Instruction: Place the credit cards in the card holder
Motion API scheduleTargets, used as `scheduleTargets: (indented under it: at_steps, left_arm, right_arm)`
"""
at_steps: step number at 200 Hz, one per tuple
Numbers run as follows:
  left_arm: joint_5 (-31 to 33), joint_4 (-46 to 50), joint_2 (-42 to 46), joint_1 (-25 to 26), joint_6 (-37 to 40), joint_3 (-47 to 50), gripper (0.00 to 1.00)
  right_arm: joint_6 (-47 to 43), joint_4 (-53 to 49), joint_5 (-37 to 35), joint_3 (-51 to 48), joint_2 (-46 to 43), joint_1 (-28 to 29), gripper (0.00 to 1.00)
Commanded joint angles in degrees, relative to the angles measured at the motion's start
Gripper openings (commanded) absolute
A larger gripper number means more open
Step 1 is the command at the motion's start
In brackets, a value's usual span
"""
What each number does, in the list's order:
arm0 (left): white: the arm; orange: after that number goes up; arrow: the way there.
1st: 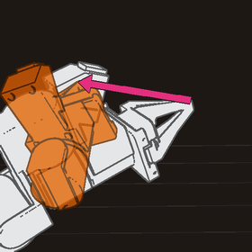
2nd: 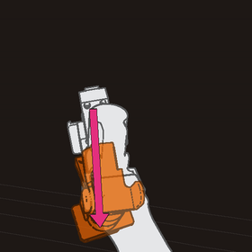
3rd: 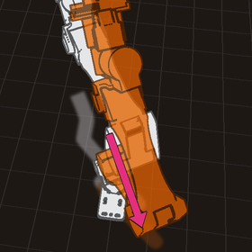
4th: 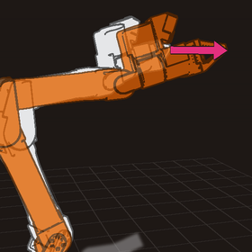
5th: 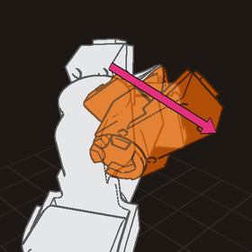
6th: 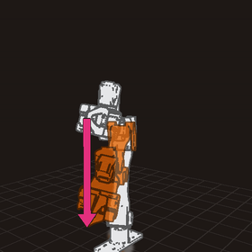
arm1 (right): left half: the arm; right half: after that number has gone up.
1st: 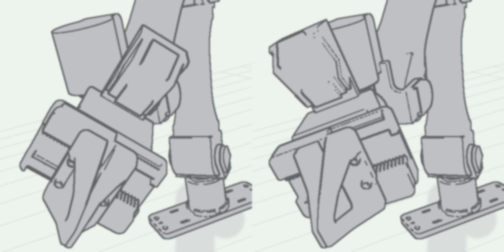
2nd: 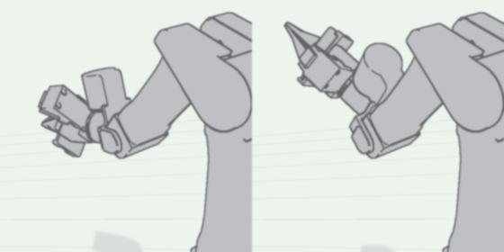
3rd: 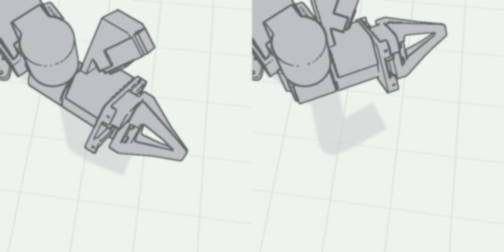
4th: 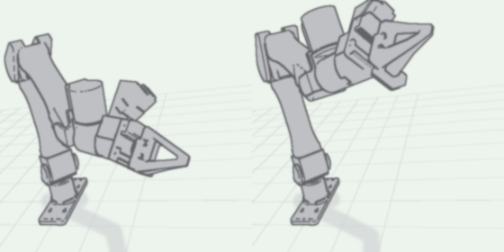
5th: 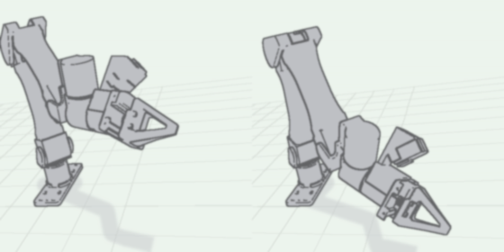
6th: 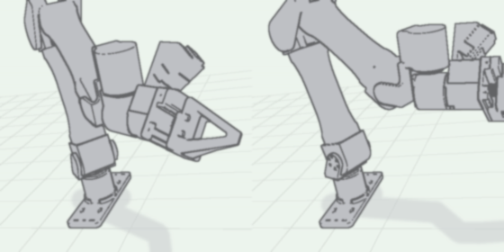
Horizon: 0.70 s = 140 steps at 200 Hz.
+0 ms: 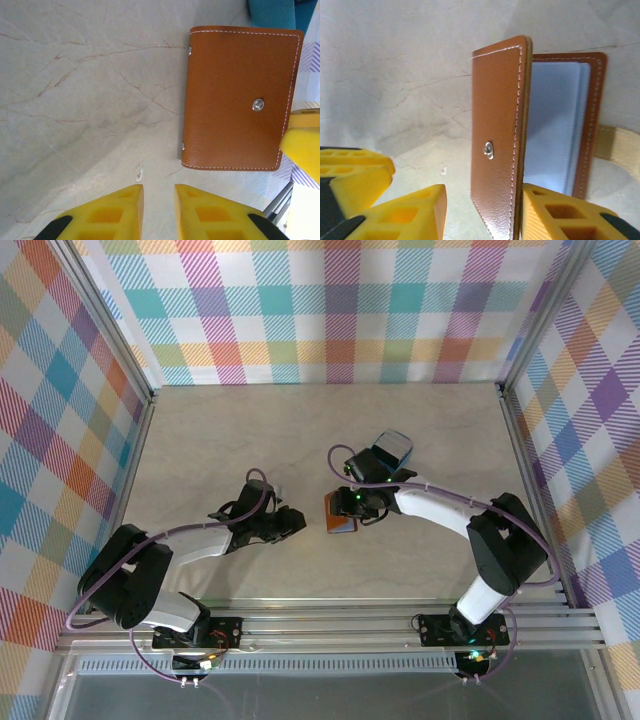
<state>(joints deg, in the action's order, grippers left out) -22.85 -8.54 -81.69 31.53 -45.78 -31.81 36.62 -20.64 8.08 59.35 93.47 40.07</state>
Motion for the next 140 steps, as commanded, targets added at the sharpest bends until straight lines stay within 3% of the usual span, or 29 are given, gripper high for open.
scheduleTargets:
  at_steps: [1, 57, 101, 140]
  left_arm:
    - [1.0, 1.8, -0.3, 0.4, 0.9, -2.3, 0.24]
    - [1.9, 5.0, 1.3, 0.3, 2.4, -2.6, 0.24]
    - [2.4, 7.3, 5.2, -0.6, 3.3, -1.7, 0.27]
    - [2.5, 8.8, 7.8, -1.8, 4.5, -0.9, 0.29]
  right_arm:
    - [-0.6, 2.6, 4.2, 1.0, 0.1, -0.3, 0.38]
    - [-0.3, 2.8, 5.4, 4.5, 2.2, 0.8, 0.18]
    - [-1.2, -4.0, -0.3, 11.1, 5.5, 4.0, 0.01]
    - [-0.4, -7.7, -3.4, 14.1, 7.5, 5.9, 0.00]
